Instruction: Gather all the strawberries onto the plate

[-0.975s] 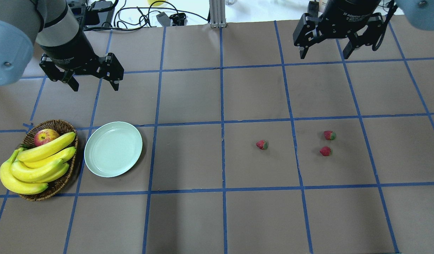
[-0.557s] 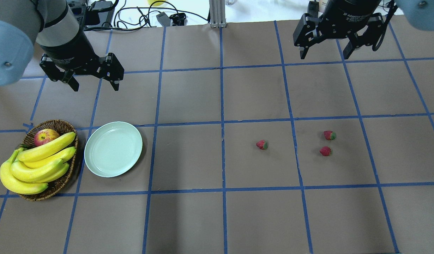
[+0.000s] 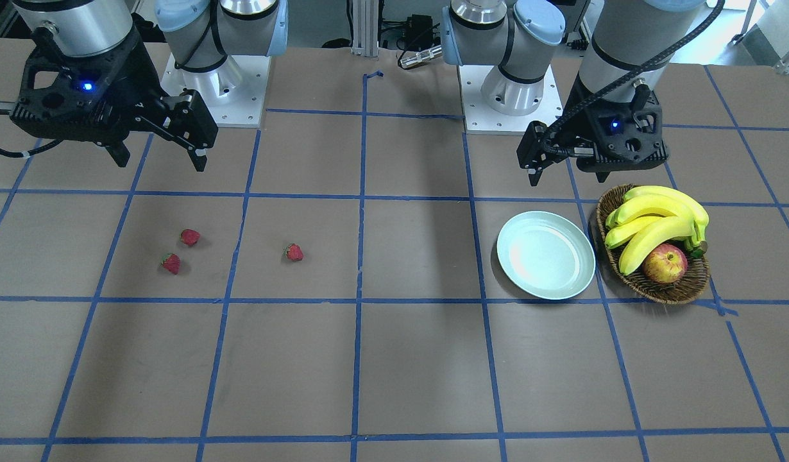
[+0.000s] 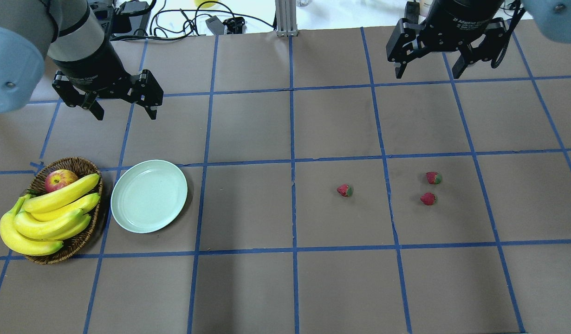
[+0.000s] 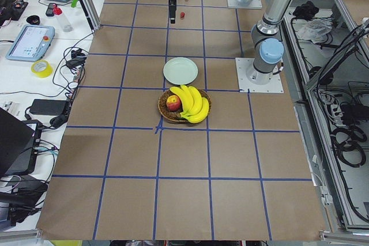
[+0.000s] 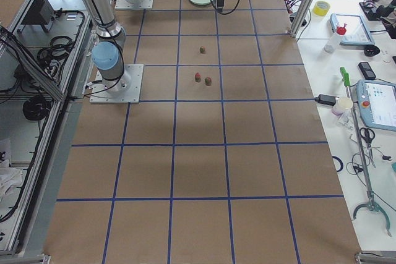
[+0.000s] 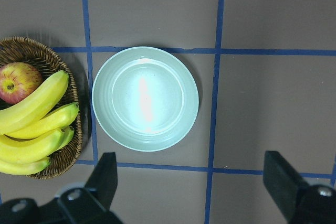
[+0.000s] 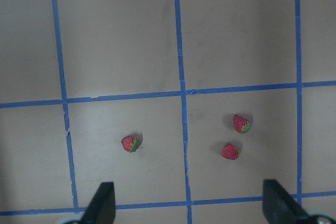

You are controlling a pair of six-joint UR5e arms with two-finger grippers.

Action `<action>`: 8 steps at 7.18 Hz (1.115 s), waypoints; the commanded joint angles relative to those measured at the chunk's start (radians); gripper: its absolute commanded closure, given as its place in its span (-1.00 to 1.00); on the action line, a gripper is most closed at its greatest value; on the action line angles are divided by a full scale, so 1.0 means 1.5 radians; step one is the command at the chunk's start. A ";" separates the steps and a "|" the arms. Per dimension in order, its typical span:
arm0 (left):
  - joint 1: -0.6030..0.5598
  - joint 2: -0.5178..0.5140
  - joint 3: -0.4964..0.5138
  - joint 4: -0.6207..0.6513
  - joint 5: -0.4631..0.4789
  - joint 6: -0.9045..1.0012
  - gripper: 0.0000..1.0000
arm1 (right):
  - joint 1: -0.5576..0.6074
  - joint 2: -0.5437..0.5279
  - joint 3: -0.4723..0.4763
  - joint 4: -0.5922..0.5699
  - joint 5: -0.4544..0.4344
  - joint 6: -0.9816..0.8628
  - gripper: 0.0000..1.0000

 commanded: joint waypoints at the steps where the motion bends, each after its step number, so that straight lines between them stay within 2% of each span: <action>1: 0.000 0.000 0.000 0.001 0.000 0.000 -1.00 | 0.000 0.000 0.000 0.000 0.000 0.000 -1.00; 5: 0.000 0.001 0.000 0.001 0.001 0.000 -1.00 | -0.001 -0.001 -0.007 0.001 0.004 0.003 -1.00; 6: 0.000 0.000 0.000 0.002 0.000 0.002 -1.00 | -0.002 0.000 -0.010 0.048 0.007 0.004 -1.00; 8: 0.000 0.000 0.000 0.002 0.000 0.002 -1.00 | 0.001 0.007 -0.003 0.060 0.009 0.050 -1.00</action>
